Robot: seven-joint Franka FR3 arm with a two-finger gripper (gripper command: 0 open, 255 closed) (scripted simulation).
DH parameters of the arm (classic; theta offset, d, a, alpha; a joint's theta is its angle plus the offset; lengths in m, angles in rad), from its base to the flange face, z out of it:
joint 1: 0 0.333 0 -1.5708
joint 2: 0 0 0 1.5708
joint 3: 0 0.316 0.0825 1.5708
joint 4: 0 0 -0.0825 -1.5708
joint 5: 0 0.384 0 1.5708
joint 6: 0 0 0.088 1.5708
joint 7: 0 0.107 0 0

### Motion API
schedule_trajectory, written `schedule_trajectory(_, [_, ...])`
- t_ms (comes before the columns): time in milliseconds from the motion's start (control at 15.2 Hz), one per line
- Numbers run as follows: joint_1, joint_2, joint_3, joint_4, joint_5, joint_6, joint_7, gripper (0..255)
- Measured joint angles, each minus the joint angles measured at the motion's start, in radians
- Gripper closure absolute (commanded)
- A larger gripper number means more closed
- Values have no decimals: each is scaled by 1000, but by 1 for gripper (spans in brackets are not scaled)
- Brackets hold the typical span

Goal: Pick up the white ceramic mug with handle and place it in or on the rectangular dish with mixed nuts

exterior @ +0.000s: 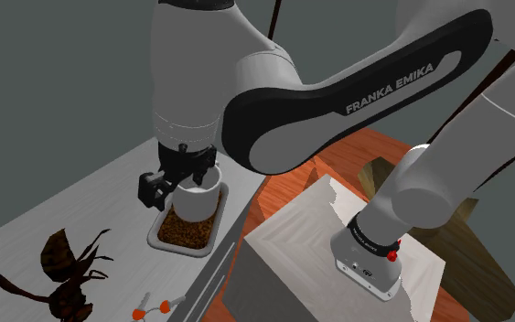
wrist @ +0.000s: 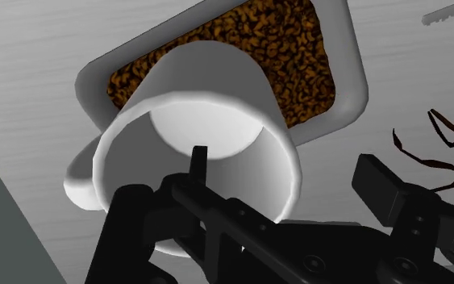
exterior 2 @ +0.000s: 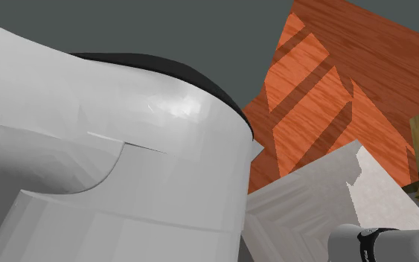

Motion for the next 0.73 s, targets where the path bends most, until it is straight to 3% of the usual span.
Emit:
schedule_trajectory(330, [13, -79, -19, 56, 65, -113, -46, 0])
schedule_trajectory(726, [13, -84, -22, 64, 69, -126, -51, 0])
